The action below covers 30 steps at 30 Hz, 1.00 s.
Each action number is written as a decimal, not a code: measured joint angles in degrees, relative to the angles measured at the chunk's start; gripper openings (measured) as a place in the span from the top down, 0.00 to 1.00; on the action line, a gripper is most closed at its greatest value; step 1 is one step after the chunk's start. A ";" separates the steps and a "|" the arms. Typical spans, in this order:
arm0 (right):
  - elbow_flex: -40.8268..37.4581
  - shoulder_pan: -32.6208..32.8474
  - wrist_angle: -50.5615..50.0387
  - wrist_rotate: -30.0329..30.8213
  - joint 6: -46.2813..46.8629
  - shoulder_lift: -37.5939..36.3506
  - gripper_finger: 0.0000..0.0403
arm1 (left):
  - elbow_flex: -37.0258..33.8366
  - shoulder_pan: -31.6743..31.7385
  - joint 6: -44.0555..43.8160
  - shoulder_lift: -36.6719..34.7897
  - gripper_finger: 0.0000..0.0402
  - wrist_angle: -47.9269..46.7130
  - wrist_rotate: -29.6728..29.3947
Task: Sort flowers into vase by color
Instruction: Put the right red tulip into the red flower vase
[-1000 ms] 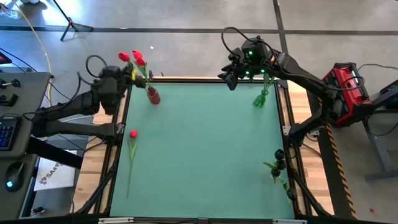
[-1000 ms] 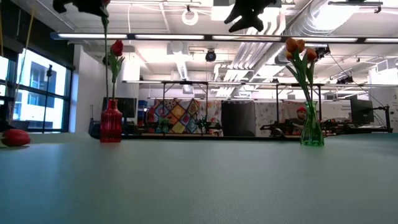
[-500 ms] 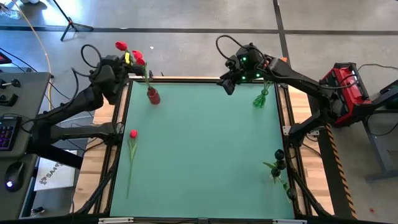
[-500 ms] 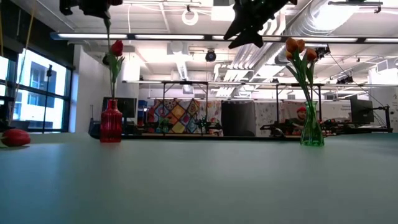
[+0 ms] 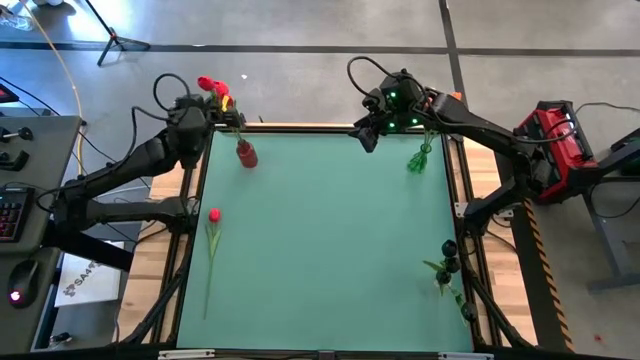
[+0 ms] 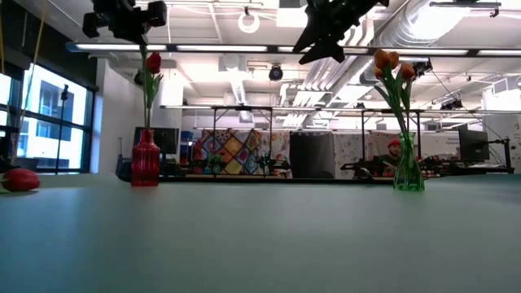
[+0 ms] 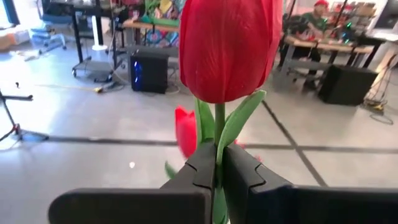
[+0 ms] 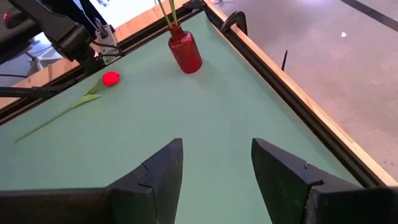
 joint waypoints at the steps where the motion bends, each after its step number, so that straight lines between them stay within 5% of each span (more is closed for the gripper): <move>1: 0.00 0.01 0.06 0.04 -0.28 0.00 0.56 | 0.00 0.00 -1.27 0.02 0.99 -1.41 -0.09; 15: 0.00 0.00 2.71 1.86 -1.27 -0.02 0.56 | 0.00 0.00 -17.84 3.13 0.98 -18.25 0.37; 30: 0.00 0.00 2.21 3.86 -1.41 -0.04 0.56 | 0.00 0.00 -23.83 9.36 0.69 -21.31 4.57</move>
